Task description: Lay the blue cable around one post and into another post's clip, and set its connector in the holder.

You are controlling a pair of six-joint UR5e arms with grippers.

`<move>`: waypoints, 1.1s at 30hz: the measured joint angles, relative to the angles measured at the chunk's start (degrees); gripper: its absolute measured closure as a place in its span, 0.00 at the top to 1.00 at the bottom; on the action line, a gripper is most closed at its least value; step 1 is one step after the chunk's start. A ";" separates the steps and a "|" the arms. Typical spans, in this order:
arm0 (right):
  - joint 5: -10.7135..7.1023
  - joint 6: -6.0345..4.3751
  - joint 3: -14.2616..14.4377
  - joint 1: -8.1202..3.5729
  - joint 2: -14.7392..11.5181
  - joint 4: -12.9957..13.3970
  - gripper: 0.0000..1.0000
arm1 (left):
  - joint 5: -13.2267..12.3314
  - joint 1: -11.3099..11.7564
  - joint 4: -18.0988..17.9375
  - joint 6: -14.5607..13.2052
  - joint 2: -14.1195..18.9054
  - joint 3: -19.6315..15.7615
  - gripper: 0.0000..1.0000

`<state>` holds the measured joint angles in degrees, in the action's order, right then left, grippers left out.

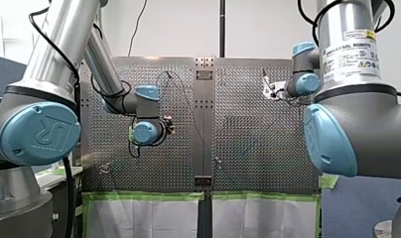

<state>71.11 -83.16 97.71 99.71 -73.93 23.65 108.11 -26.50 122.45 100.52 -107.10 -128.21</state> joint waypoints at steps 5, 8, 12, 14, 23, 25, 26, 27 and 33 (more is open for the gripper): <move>2.77 0.06 2.74 2.77 0.06 2.59 1.00 | 0.45 -0.34 2.82 -1.27 0.01 -0.30 1.00; 4.47 0.11 3.64 4.49 0.14 2.90 1.00 | -0.01 -0.45 3.90 -1.65 0.01 -1.11 1.00; 6.59 0.55 3.96 6.61 0.80 2.50 1.00 | -0.37 -0.33 3.43 -1.72 0.01 -2.12 1.00; 7.69 1.02 4.01 7.70 1.48 2.11 1.00 | -0.43 -0.29 3.25 -1.69 0.01 -2.30 1.00; 12.53 2.28 4.03 12.54 4.75 1.86 1.00 | -0.39 0.08 2.42 -1.53 0.02 -2.47 1.00; 13.42 2.74 4.01 13.43 5.39 1.98 1.00 | -0.41 0.19 2.33 -1.55 0.02 -2.47 1.00; 14.05 2.99 4.01 14.05 5.70 2.09 1.00 | -0.41 0.23 2.31 -1.57 0.03 -2.47 1.00; 14.50 3.14 4.01 14.51 5.87 2.20 1.00 | -0.43 0.28 2.30 -1.60 0.03 -2.47 1.00; 17.84 3.50 4.02 17.84 6.30 2.47 1.00 | -0.44 0.52 2.18 -1.72 0.02 -2.46 1.00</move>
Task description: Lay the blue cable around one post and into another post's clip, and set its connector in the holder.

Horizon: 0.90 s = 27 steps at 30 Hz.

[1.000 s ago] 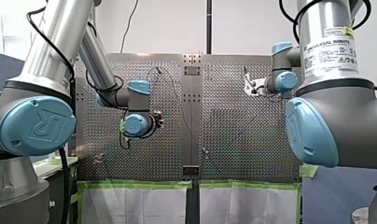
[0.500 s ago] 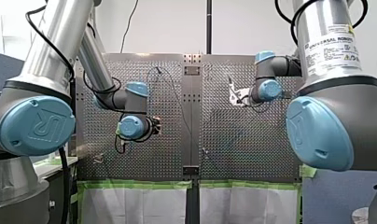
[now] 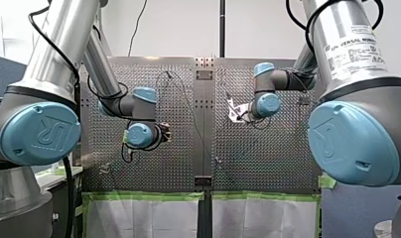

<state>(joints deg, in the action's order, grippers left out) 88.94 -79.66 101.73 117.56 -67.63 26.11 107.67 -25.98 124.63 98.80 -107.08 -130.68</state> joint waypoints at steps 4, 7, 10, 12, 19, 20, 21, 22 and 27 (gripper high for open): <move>2.25 -0.02 0.40 2.24 0.24 0.56 1.00 | -0.03 0.20 -0.13 0.08 0.00 0.00 1.00; 3.95 -0.12 1.43 3.94 0.43 1.82 1.00 | -0.04 0.43 -0.15 0.19 0.00 0.00 1.00; 5.75 -0.33 2.78 5.74 0.51 3.51 1.00 | -0.04 0.62 -0.15 0.23 0.00 0.00 1.00; 6.90 -0.61 3.58 6.91 0.59 4.64 1.00 | -0.05 0.74 -0.12 0.24 0.00 0.00 1.00; 10.83 -1.02 4.55 10.83 2.16 8.54 1.00 | -0.07 1.17 0.01 0.29 0.00 0.00 1.00; 11.53 -0.99 4.57 11.52 2.76 9.25 1.00 | -0.09 1.23 0.03 0.34 0.00 0.00 1.00; 12.07 -1.01 4.57 12.07 3.25 9.80 1.00 | -0.13 1.31 0.05 0.39 0.00 0.00 1.00; 12.64 -1.02 4.57 12.64 3.79 10.36 1.00 | -0.17 1.37 0.06 0.41 0.00 0.00 1.00; 14.50 -1.37 4.58 15.82 6.72 13.54 1.00 | -0.27 1.75 0.26 0.40 0.00 0.00 1.00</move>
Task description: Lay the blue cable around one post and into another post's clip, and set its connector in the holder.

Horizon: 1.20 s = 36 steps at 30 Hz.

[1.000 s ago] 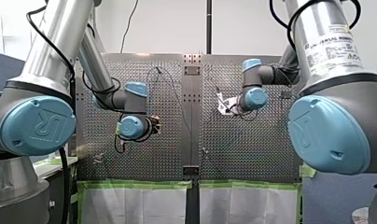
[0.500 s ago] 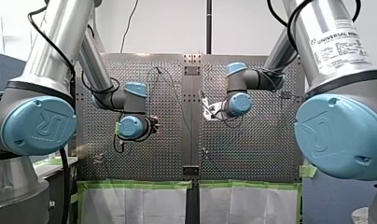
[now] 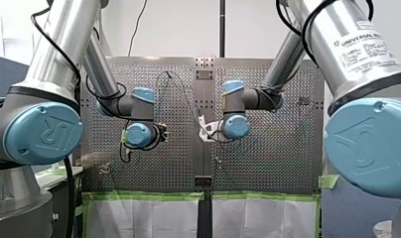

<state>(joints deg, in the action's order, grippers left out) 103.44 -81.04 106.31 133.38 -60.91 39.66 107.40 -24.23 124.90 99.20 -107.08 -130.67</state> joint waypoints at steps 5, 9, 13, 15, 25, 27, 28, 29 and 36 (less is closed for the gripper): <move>0.17 -0.08 0.00 2.92 0.83 2.89 1.00 | -0.03 0.33 0.15 0.07 0.00 0.00 1.00; 0.33 -0.05 0.01 4.84 0.91 3.47 1.00 | -0.04 0.45 0.18 0.21 0.00 0.00 1.00; 1.50 -0.50 0.03 7.02 0.96 2.78 1.00 | -0.04 0.53 0.18 0.34 0.00 -0.02 1.00; 2.59 -0.92 0.09 8.22 0.96 2.66 1.00 | -0.04 0.54 0.18 0.36 0.00 -0.01 1.00; 8.30 -2.43 0.17 9.03 0.99 2.91 1.00 | -0.02 0.69 0.33 0.31 0.00 -0.01 1.00; 9.18 -2.68 0.18 8.71 0.99 3.00 1.00 | -0.03 0.74 0.38 0.27 0.00 -0.01 1.00; 9.35 -2.75 0.18 8.58 1.00 3.09 1.00 | -0.04 0.78 0.43 0.26 0.00 -0.01 1.00; 9.40 -2.82 0.18 8.42 1.01 3.23 1.00 | -0.04 0.81 0.49 0.24 0.00 -0.01 1.00; 7.33 -2.86 0.18 7.83 1.08 3.64 1.00 | -0.04 0.98 0.83 0.30 0.00 0.00 1.00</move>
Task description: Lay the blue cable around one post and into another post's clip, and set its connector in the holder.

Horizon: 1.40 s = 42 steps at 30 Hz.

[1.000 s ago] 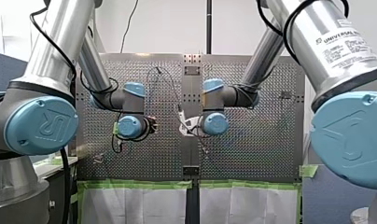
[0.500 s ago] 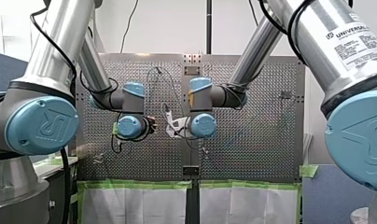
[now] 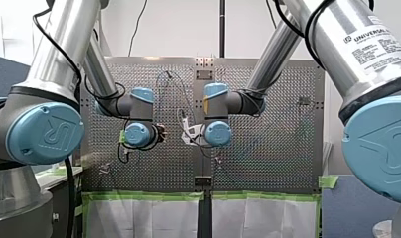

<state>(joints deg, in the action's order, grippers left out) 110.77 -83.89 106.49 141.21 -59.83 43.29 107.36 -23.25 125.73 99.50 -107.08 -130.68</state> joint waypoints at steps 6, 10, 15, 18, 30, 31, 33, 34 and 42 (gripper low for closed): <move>-1.38 0.09 0.01 -0.08 0.04 -0.58 1.00 | -0.29 -0.06 0.72 0.83 0.00 -0.04 1.00; -1.49 -0.16 0.00 -0.17 0.02 -0.56 1.00 | -0.40 -0.38 1.53 1.32 0.00 -0.45 1.00; -1.51 -0.42 0.00 -0.31 0.02 -0.36 1.00 | -0.29 -0.71 0.99 1.88 0.00 -1.79 1.00; -1.54 -0.47 0.00 -0.40 0.02 -0.26 1.00 | -0.27 -0.78 0.74 2.34 0.00 -2.29 1.00; -2.22 -0.50 0.00 -0.62 0.01 -0.44 1.00 | -0.16 -0.85 -0.07 3.07 0.00 -2.71 1.00; -2.24 -0.48 0.00 -0.62 0.01 -0.48 1.00 | -0.14 -0.85 -0.10 3.05 0.00 -2.71 1.00; -2.27 -0.38 0.00 -0.63 0.01 -0.47 1.00 | -0.12 -0.85 -0.24 3.02 0.00 -2.72 1.00; -2.28 -0.34 0.00 -0.62 0.02 -0.46 1.00 | -0.11 -0.85 -0.33 3.00 0.00 -2.72 1.00; -2.31 -0.02 0.00 -0.62 0.02 -0.59 1.00 | -0.09 -0.85 -0.62 2.96 0.00 -2.72 1.00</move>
<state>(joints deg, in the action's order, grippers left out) 108.47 -83.91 106.49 140.59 -59.81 42.70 107.27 -24.10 125.11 102.47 -107.08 -133.40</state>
